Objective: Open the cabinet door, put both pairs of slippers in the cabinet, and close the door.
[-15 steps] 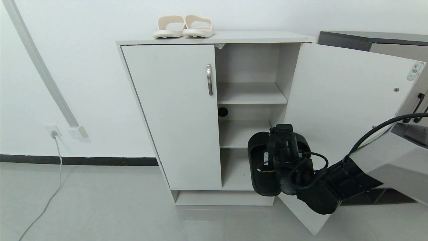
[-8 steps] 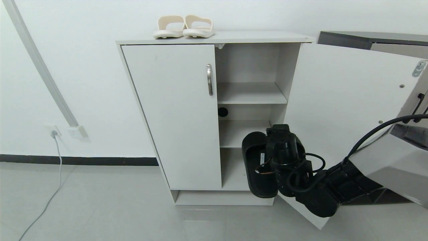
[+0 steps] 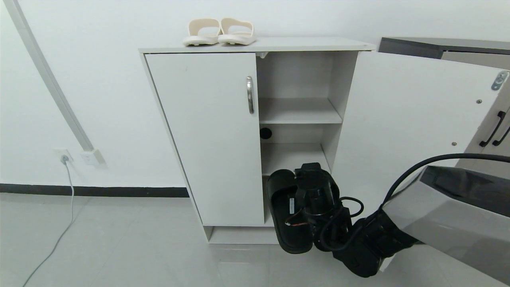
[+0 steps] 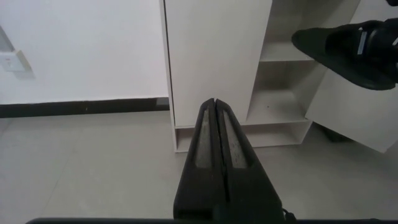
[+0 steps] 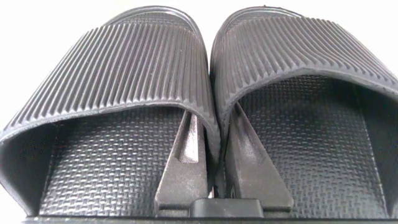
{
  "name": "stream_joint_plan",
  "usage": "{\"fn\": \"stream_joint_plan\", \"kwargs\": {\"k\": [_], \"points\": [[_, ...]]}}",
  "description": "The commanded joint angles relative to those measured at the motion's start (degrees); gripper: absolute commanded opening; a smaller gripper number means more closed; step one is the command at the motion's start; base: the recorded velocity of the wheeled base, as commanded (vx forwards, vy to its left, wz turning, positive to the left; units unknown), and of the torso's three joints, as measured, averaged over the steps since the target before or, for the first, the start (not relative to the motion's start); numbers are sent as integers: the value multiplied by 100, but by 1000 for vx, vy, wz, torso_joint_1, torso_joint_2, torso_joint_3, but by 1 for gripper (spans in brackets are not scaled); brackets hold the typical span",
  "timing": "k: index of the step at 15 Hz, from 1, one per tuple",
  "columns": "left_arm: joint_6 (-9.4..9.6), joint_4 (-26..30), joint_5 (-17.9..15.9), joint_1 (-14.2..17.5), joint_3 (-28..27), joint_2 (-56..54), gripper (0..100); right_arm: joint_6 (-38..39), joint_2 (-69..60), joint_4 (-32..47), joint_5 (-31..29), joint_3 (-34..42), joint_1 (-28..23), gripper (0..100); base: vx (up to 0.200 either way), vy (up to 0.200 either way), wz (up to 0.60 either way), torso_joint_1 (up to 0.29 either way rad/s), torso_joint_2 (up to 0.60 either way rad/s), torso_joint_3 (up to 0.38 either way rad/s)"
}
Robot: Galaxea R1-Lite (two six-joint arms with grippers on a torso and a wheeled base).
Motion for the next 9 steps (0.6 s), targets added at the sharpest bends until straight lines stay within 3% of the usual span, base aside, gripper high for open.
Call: {"fn": "stream_joint_plan", "kwargs": {"k": [1,4,9], "points": [[1,-1,-6,-2,2,9,0,6,313,-20,-5,-97,-27,0,0,0,0,0,0,0],[10,-1,-15,-2,2,9,0,6,401,-11,-5,-159,-62,0,0,0,0,0,0,0],[10,-1,-15,-2,2,9,0,15,516,-11,-5,-229,-159,0,0,0,0,0,1,-162]]}}
